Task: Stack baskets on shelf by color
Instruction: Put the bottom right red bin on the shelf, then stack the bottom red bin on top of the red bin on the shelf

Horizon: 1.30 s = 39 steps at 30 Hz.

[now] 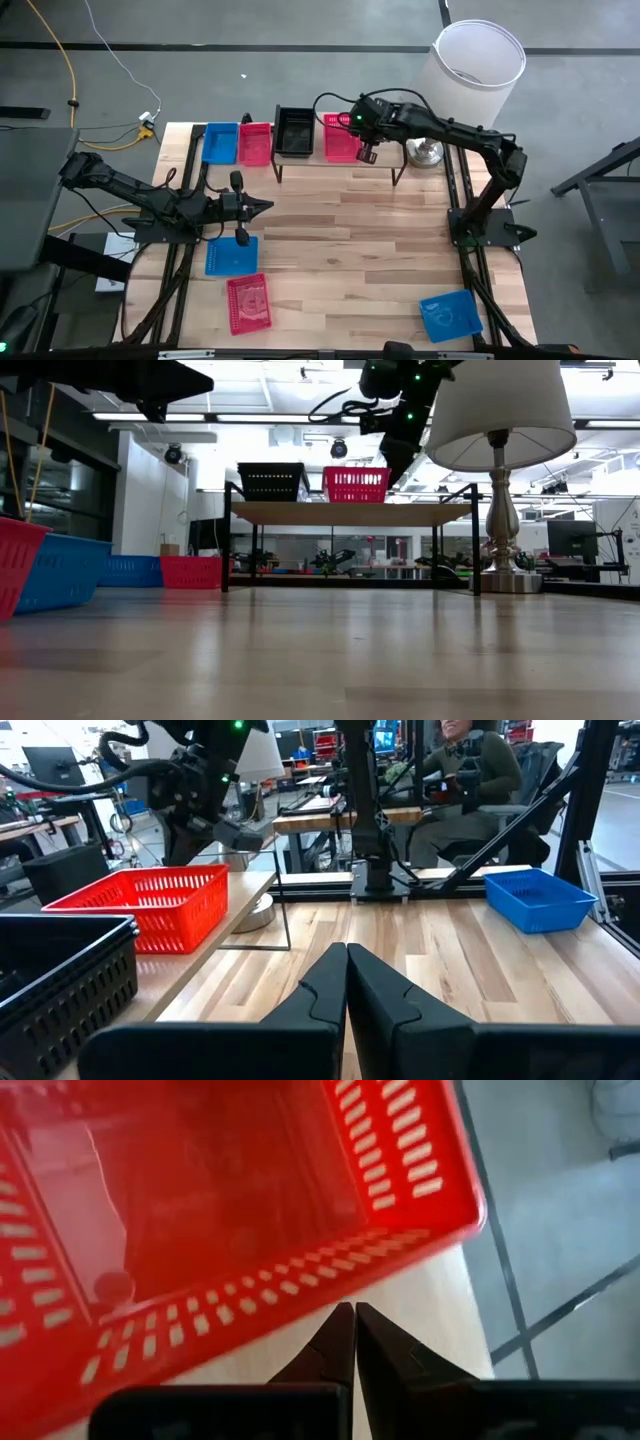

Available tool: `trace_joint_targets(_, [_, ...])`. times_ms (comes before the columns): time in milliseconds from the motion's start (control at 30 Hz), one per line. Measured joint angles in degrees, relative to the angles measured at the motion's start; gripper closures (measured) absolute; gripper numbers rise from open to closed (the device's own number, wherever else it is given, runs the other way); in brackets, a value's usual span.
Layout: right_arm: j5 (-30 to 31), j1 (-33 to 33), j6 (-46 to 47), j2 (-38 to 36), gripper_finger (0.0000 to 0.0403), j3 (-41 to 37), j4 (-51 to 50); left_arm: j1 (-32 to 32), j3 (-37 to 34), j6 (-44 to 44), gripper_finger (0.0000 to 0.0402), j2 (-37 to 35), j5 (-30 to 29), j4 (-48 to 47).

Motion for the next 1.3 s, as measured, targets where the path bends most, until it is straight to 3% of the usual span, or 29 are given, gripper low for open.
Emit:
trace_joint_targets(667, [-6.46,0.00,1.05,1.03,0.0403,-0.04,10.40,0.02,0.00,0.01,0.0401,0.00,-0.07,0.00])
trace_joint_targets(967, [-2.35,0.04,1.05,1.03,0.0403,-0.04,6.22,0.01,0.00,0.02,0.0401,0.00,-0.07,0.00])
trace_joint_targets(1100, [2.46,1.51,0.59,0.69,0.0403,-0.04,1.89,0.01,0.00,0.02,0.0401,0.00,-0.07,-0.11])
trace_joint_targets(1300, [3.24,4.74,0.84,-6.07,0.0403,-6.02,1.26,-0.02,0.00,0.00,0.0401,0.00,-0.07,-0.66])
